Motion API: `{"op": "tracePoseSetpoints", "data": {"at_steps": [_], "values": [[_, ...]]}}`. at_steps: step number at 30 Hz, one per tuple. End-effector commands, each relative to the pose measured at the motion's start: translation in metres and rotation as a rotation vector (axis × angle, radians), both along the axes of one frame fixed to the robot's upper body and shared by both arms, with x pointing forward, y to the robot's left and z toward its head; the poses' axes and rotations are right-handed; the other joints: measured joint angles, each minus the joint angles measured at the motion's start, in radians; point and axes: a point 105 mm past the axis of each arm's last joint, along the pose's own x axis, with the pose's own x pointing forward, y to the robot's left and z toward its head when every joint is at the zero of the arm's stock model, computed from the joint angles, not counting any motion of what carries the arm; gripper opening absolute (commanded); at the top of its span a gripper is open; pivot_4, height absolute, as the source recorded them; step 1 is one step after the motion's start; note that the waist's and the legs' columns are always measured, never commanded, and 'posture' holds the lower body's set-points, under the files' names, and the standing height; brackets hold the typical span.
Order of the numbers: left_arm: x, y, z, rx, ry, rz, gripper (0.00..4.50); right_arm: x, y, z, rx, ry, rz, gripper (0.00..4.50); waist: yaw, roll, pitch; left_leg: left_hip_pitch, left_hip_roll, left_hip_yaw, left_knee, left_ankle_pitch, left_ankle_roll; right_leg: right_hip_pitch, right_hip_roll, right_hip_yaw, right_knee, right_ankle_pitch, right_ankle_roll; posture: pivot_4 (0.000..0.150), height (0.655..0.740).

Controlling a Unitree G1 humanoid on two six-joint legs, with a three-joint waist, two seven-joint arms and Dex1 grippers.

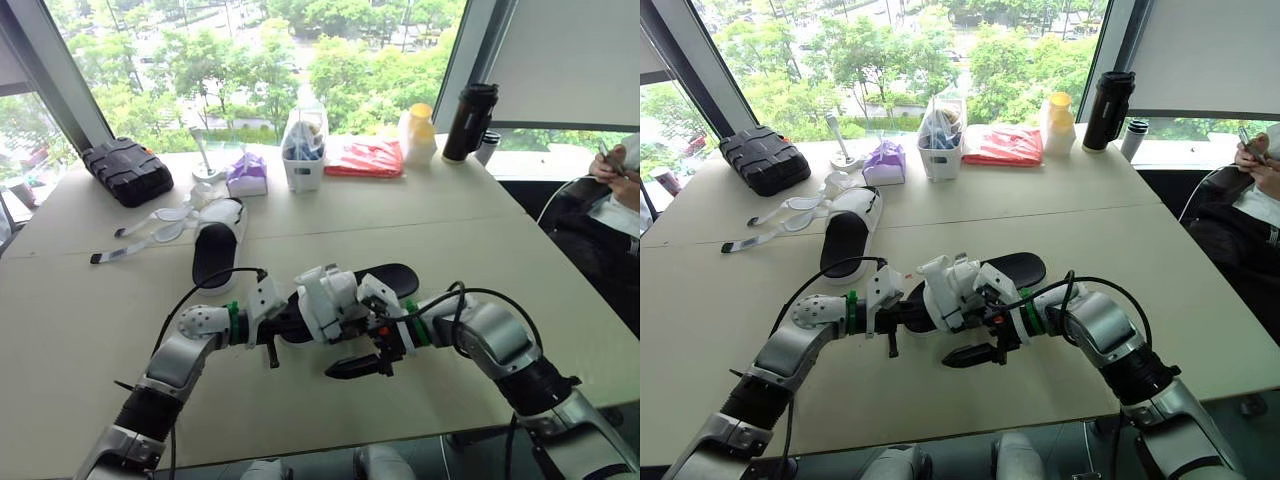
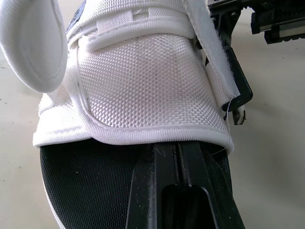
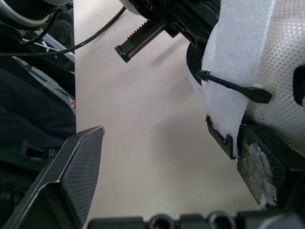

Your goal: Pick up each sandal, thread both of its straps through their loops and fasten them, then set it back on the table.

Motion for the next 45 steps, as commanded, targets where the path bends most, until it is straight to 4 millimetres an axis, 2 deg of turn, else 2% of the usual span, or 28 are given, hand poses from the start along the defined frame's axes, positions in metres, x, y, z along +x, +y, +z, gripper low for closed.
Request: {"op": "tracePoseSetpoints", "data": {"at_steps": [1, 3, 5, 8, 10, 15, 18, 19, 22, 27, 33, 36, 38, 42, 45], "values": [[-0.006, 0.004, -0.022, 0.057, 0.076, 0.012, 0.0, 0.015, 0.001, 0.009, 0.006, -0.042, -0.056, 4.19, -0.001, 0.0, 0.0, 0.0, 0.0, 0.0, 0.0, 0.0, 0.0, 0.0, 0.0, 0.0, 0.0, 0.0, 0.0, 0.15, 0.74], [-0.006, 0.004, -0.022, 0.057, 0.076, 0.013, 0.0, 0.015, 0.001, 0.009, 0.002, -0.039, -0.054, 3.53, 0.001, 0.0, 0.0, 0.0, 0.0, 0.0, 0.0, 0.0, 0.0, 0.0, 0.0, 0.0, 0.0, 0.0, 0.0, 0.15, 0.74], [-0.007, 0.003, -0.023, 0.057, 0.077, 0.011, 0.0, 0.015, 0.002, 0.007, -0.01, -0.023, -0.056, 2.54, 0.003, 0.0, 0.0, 0.0, 0.0, 0.0, 0.0, 0.0, 0.0, 0.0, 0.0, 0.0, 0.0, 0.001, 0.001, 0.15, 0.74], [-0.008, 0.001, -0.022, 0.052, 0.078, 0.009, 0.0, 0.017, 0.002, 0.005, -0.029, 0.002, -0.073, 0.82, 0.004, 0.0, 0.0, -0.002, -0.001, 0.0, 0.0, 0.0, 0.0, -0.002, -0.001, 0.0, 0.0, 0.001, 0.001, 0.15, 0.74], [-0.009, -0.001, -0.023, 0.046, 0.081, 0.006, 0.0, 0.017, 0.002, 0.005, -0.028, 0.014, -0.072, 0.04, 0.006, 0.0, 0.0, -0.004, -0.001, 0.0, 0.0, 0.0, 0.0, -0.004, -0.002, 0.0, 0.0, 0.002, -0.001, 0.15, 0.74], [-0.013, -0.003, -0.025, 0.044, 0.09, 0.0, 0.0, 0.016, 0.001, 0.005, -0.039, 0.032, -0.058, 0.04, 0.006, 0.0, 0.0, -0.01, -0.002, 0.0, 0.0, 0.0, 0.0, -0.01, -0.002, 0.0, 0.0, 0.004, -0.003, 0.15, 0.74], [-0.011, -0.004, -0.024, 0.047, 0.087, -0.003, 0.0, 0.004, -0.002, 0.002, -0.069, 0.073, 0.0, 0.04, 0.006, 0.0, 0.0, -0.01, -0.002, 0.0, 0.0, 0.0, 0.0, -0.01, -0.002, 0.0, 0.0, 0.004, -0.003, 0.15, 0.74], [-0.01, -0.003, -0.023, 0.044, 0.086, 0.0, 0.0, -0.002, -0.003, 0.0, -0.08, 0.094, 0.017, 0.04, 0.007, 0.0, 0.0, -0.011, -0.002, 0.0, 0.0, 0.0, 0.0, -0.01, -0.002, 0.0, 0.0, 0.004, -0.003, 0.15, 0.74], [-0.008, -0.001, -0.022, 0.041, 0.085, 0.009, 0.0, -0.036, -0.012, -0.015, -0.141, 0.173, 0.125, 0.04, 0.01, 0.001, 0.0, -0.013, -0.003, -0.001, 0.001, 0.0, 0.0, -0.012, -0.003, -0.001, -0.001, 0.004, -0.003, 0.15, 0.74], [-0.013, 0.001, -0.024, 0.042, 0.098, 0.011, 0.0, -0.073, -0.025, -0.035, -0.196, 0.267, 0.195, 0.04, 0.009, 0.001, -0.001, -0.015, -0.004, -0.002, 0.001, 0.0, 0.0, -0.012, -0.004, -0.004, -0.002, 0.003, -0.002, 0.15, 0.74], [-0.019, 0.004, -0.028, 0.059, 0.115, 0.007, 0.0, -0.09, -0.032, -0.042, -0.217, 0.265, 0.217, 0.04, 0.01, 0.0, -0.002, -0.015, -0.004, -0.003, 0.0, 0.0, 0.0, -0.011, -0.004, -0.004, -0.002, 0.001, 0.001, 0.15, 0.74], [-0.019, 0.005, -0.031, 0.087, 0.113, -0.003, 0.0, -0.083, -0.032, -0.032, -0.201, 0.207, 0.196, 0.04, 0.011, 0.0, -0.002, -0.015, -0.004, -0.003, 0.0, -0.001, 0.001, -0.011, -0.005, -0.004, -0.002, 0.002, 0.0, 0.15, 0.74], [-0.019, 0.004, -0.034, 0.104, 0.11, -0.014, 0.0, -0.076, -0.033, -0.017, -0.178, 0.158, 0.183, 0.04, 0.011, 0.0, -0.002, -0.015, -0.004, -0.003, 0.0, -0.001, 0.001, -0.011, -0.005, -0.004, -0.003, 0.002, 0.0, 0.15, 0.74], [-0.017, 0.0, -0.039, 0.127, 0.105, -0.036, 0.0, -0.065, -0.032, 0.021, -0.138, 0.048, 0.189, 0.04, 0.012, 0.0, -0.002, -0.016, -0.005, -0.003, 0.001, -0.001, 0.002, -0.011, -0.006, -0.004, -0.003, 0.002, 0.0, 0.15, 0.74], [-0.013, -0.005, -0.041, 0.127, 0.098, -0.045, 0.0, -0.05, -0.027, 0.062, -0.087, -0.048, 0.202, 0.04, 0.012, 0.001, -0.001, -0.015, -0.005, -0.003, 0.002, -0.001, 0.002, -0.011, -0.006, -0.004, -0.003, 0.002, 0.0, 0.15, 0.74]]}}
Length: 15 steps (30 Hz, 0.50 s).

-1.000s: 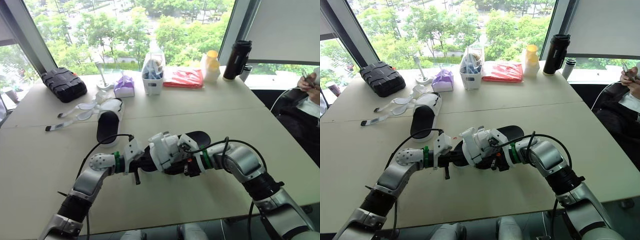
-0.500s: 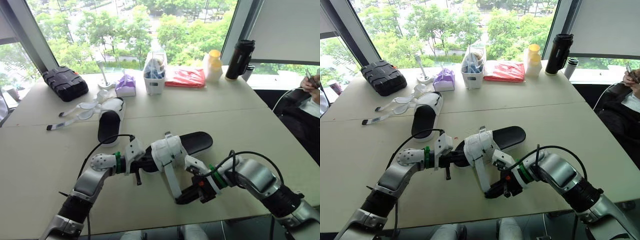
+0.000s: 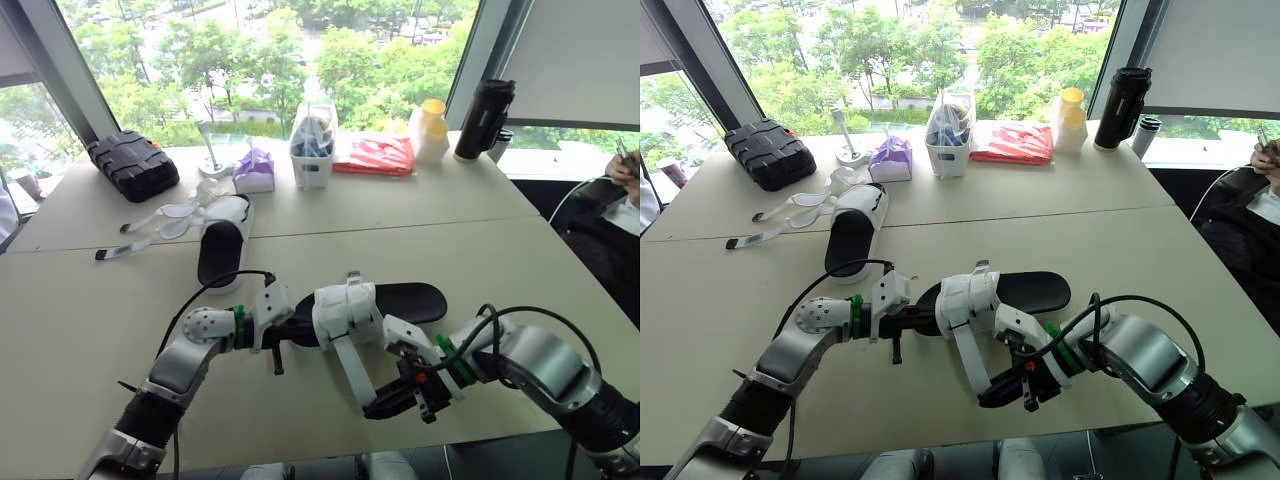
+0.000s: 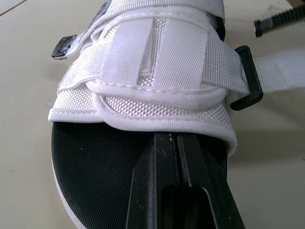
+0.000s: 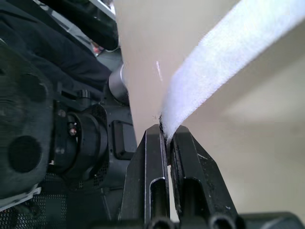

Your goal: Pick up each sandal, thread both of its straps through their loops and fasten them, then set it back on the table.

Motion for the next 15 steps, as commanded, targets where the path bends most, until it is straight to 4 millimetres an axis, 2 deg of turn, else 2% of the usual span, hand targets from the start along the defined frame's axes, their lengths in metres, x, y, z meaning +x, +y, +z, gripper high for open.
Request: {"op": "tracePoseSetpoints", "data": {"at_steps": [1, 3, 5, 7, 10, 15], "values": [[-0.004, 0.003, -0.041, 0.118, 0.11, 0.014, 0.0, 0.017, 0.01, 0.06, 0.107, -0.138, 0.045, 0.04, 0.001, 0.001, 0.0, 0.0, 0.0, 0.0, 0.001, 0.0, 0.0, 0.0, 0.0, 0.0, 0.0, 0.0, 0.001, 0.15, 0.74], [-0.003, 0.001, -0.043, 0.118, 0.108, 0.007, 0.0, 0.031, 0.019, 0.082, 0.153, -0.177, 0.04, 0.04, 0.004, 0.001, 0.0, 0.001, 0.0, 0.0, 0.003, 0.0, 0.0, 0.002, 0.001, 0.0, 0.0, -0.001, 0.001, 0.15, 0.74], [-0.003, 0.0, -0.044, 0.119, 0.105, 0.001, 0.0, 0.043, 0.026, 0.091, 0.165, -0.245, 0.045, 0.04, 0.014, -0.001, 0.0, 0.001, 0.0, -0.002, 0.004, 0.001, 0.0, 0.004, 0.001, -0.002, 0.0, -0.001, 0.001, 0.15, 0.74], [-0.003, -0.001, -0.045, 0.12, 0.104, -0.004, 0.0, 0.064, 0.03, 0.089, 0.144, -0.31, 0.024, 0.04, 0.019, 0.0, 0.0, -0.001, 0.0, -0.003, 0.003, 0.001, 0.0, 0.002, 0.001, -0.003, 0.0, 0.001, -0.002, 0.15, 0.74], [-0.004, -0.001, -0.046, 0.116, 0.102, -0.001, 0.0, 0.09, 0.03, 0.074, 0.098, -0.361, 0.005, 0.04, 0.021, 0.0, 0.0, -0.001, -0.001, -0.002, 0.003, 0.001, -0.001, 0.001, 0.0, -0.003, 0.0, 0.002, -0.002, 0.15, 0.74], [-0.004, 0.002, -0.046, 0.117, 0.099, 0.009, 0.0, 0.115, 0.028, 0.052, 0.052, -0.37, -0.034, 0.04, 0.02, 0.0, 0.0, 0.0, -0.002, -0.002, 0.003, 0.001, -0.001, 0.002, -0.001, -0.003, 0.002, 0.002, -0.002, 0.15, 0.74]]}}
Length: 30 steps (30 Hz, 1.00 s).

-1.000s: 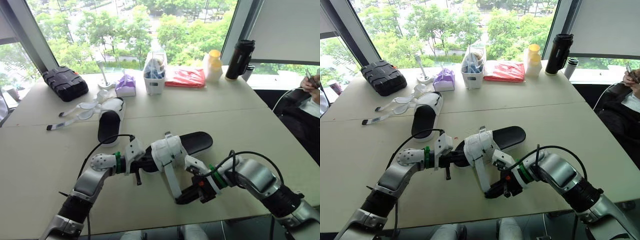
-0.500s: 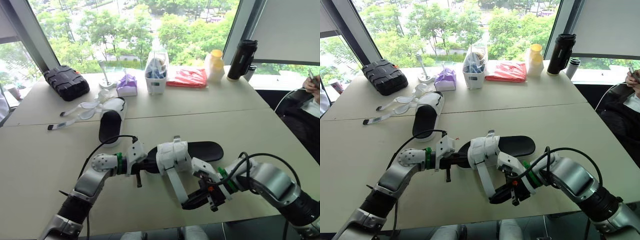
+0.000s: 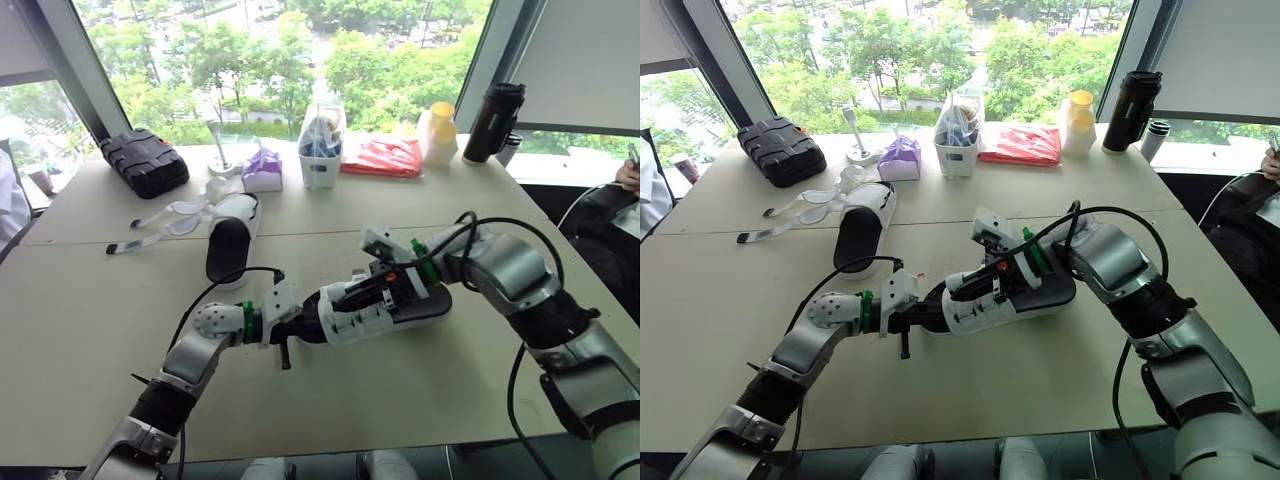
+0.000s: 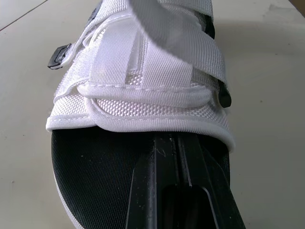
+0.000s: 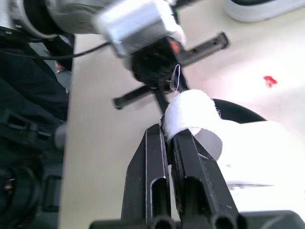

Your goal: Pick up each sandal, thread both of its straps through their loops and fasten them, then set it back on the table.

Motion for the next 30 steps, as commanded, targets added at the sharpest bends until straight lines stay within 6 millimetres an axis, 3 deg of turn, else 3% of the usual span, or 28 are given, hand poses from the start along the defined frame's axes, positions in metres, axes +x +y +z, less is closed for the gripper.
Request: {"op": "tracePoseSetpoints", "data": {"at_steps": [1, 5, 6, 8, 14, 18, 23, 30], "values": [[-0.009, 0.014, -0.043, 0.123, 0.126, 0.046, 0.0, 0.02, -0.004, 0.0, -0.03, -0.09, -0.03, 0.04, -0.001, 0.0, 0.0, 0.0, 0.0, 0.0, 0.0, 0.0, 0.0, 0.0, 0.0, 0.0, 0.0, 0.0, 0.0, 0.15, 0.74], [-0.009, 0.019, -0.041, 0.128, 0.121, 0.061, 0.0, 0.03, -0.006, -0.012, -0.057, -0.089, -0.049, 0.04, -0.007, 0.002, -0.002, 0.001, 0.0, 0.0, 0.0, 0.0, 0.0, 0.0, 0.001, 0.0, 0.001, 0.0, 0.0, 0.15, 0.74], [-0.009, 0.019, -0.041, 0.127, 0.121, 0.064, 0.0, 0.033, -0.007, -0.015, -0.06, -0.09, -0.057, 0.33, -0.008, 0.002, -0.002, 0.002, 0.0, 0.0, 0.0, 0.0, 0.0, 0.0, 0.001, 0.0, 0.002, 0.0, 0.0, 0.15, 0.74], [-0.009, 0.02, -0.04, 0.125, 0.12, 0.071, 0.0, 0.037, -0.008, -0.02, -0.078, -0.094, -0.067, 0.96, -0.01, 0.003, -0.004, 0.002, 0.0, 0.0, 0.0, 0.0, 0.0, 0.001, 0.001, 0.0, 0.002, 0.0, -0.001, 0.15, 0.74], [-0.008, 0.021, -0.039, 0.121, 0.116, 0.083, 0.0, 0.057, -0.004, -0.023, -0.071, -0.147, -0.14, 3.86, -0.02, 0.005, -0.007, 0.002, 0.0, -0.001, -0.001, 0.0, -0.001, 0.001, 0.001, 0.0, 0.002, 0.0, -0.001, 0.15, 0.74], [-0.006, 0.021, -0.036, 0.11, 0.11, 0.094, 0.0, 0.072, -0.003, -0.029, -0.097, -0.206, -0.172, 3.86, -0.024, 0.006, -0.008, 0.003, 0.0, -0.001, -0.001, 0.0, -0.001, 0.001, 0.002, 0.0, 0.003, 0.001, -0.001, 0.15, 0.74], [-0.006, 0.023, -0.036, 0.117, 0.112, 0.093, 0.0, 0.082, 0.003, -0.024, -0.066, -0.148, -0.216, 3.86, -0.025, 0.006, -0.008, 0.003, 0.0, -0.001, -0.001, 0.001, -0.001, 0.001, 0.002, 0.0, 0.003, 0.001, -0.002, 0.15, 0.74], [-0.005, 0.025, -0.035, 0.112, 0.11, 0.105, 0.0, 0.07, 0.005, -0.022, -0.009, 0.144, -0.198, 3.86, -0.026, 0.006, -0.008, 0.002, 0.0, -0.001, -0.001, 0.001, -0.001, 0.0, 0.002, 0.0, 0.003, 0.001, -0.002, 0.15, 0.74]]}}
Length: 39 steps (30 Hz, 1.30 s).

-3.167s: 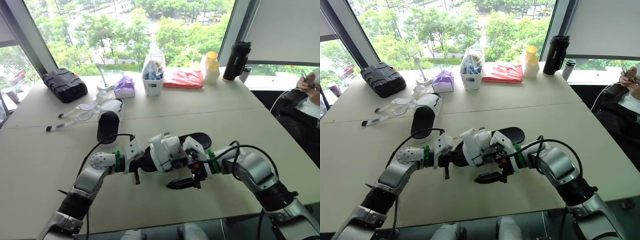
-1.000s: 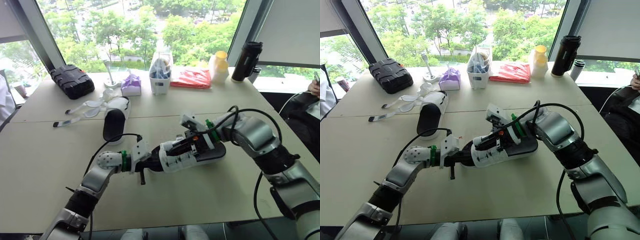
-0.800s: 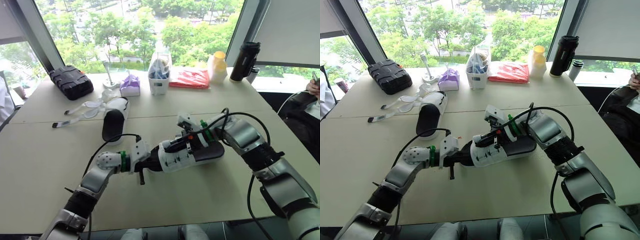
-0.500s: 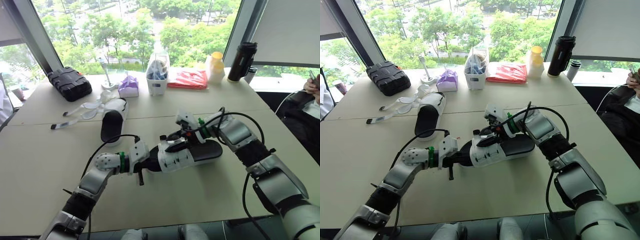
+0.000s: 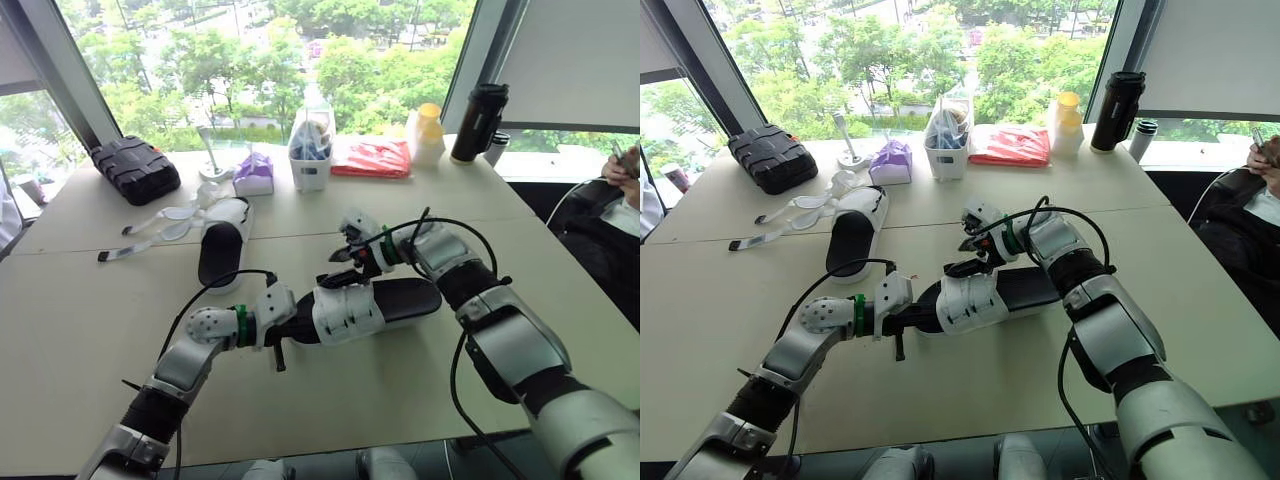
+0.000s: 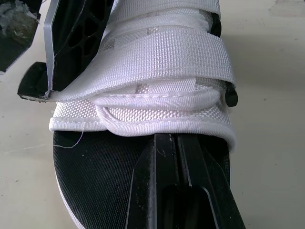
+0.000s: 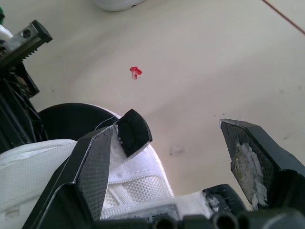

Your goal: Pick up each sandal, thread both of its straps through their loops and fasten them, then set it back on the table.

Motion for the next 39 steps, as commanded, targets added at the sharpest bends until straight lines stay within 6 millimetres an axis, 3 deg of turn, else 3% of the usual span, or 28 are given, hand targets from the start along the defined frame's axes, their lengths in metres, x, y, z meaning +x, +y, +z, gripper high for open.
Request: {"op": "tracePoseSetpoints", "data": {"at_steps": [1, 11, 14, 19, 25, 29, 39], "values": [[-0.004, 0.016, -0.034, 0.097, 0.124, 0.063, 0.0, -0.009, 0.003, 0.008, 0.062, 0.132, 0.029, 3.86, 0.0, 0.0, 0.0, 0.0, 0.0, 0.0, 0.0, 0.0, 0.0, 0.0, 0.0, 0.0, 0.0, 0.0, 0.0, 0.15, 0.74], [-0.004, 0.021, -0.034, 0.104, 0.122, 0.071, 0.0, -0.01, 0.021, 0.016, 0.154, 0.179, 0.042, 3.86, -0.005, 0.001, 0.0, 0.0, 0.0, 0.0, 0.0, 0.0, 0.0, -0.001, 0.0, 0.0, 0.001, 0.0, 0.0, 0.15, 0.74], [-0.005, 0.021, -0.035, 0.106, 0.124, 0.069, 0.0, -0.01, 0.026, 0.016, 0.16, 0.178, 0.046, 2.58, -0.006, 0.001, 0.0, 0.0, 0.0, 0.0, -0.001, 0.0, 0.0, -0.001, 0.0, 0.0, 0.001, 0.0, 0.0, 0.15, 0.74], [-0.005, 0.022, -0.035, 0.109, 0.124, 0.07, 0.0, -0.011, 0.031, 0.019, 0.167, 0.169, 0.067, 0.05, -0.009, 0.001, 0.0, 0.0, 0.0, 0.0, -0.001, 0.0, 0.0, -0.002, 0.001, 0.0, 0.002, 0.001, -0.001, 0.15, 0.74], [-0.005, 0.022, -0.035, 0.11, 0.124, 0.072, 0.0, -0.012, 0.03, 0.027, 0.159, 0.12, 0.108, 0.05, -0.011, 0.002, 0.0, 0.0, 0.0, 0.0, -0.001, 0.0, 0.0, -0.002, 0.001, 0.0, 0.002, 0.001, -0.001, 0.15, 0.74], [-0.009, 0.022, -0.039, 0.132, 0.137, 0.053, 0.0, -0.023, 0.024, 0.058, 0.198, 0.019, 0.21, 0.05, -0.009, 0.002, 0.001, -0.001, 0.0, 0.0, -0.001, 0.0, 0.0, -0.004, 0.001, 0.0, 0.003, 0.001, -0.001, 0.15, 0.74], [-0.017, 0.022, -0.05, 0.201, 0.146, -0.006, 0.0, -0.06, 0.025, 0.112, 0.313, -0.132, 0.327, 0.05, -0.007, 0.002, 0.001, -0.001, 0.0, -0.003, -0.002, 0.0, -0.001, -0.004, 0.0, 0.0, 0.002, 0.001, -0.001, 0.15, 0.74]]}}
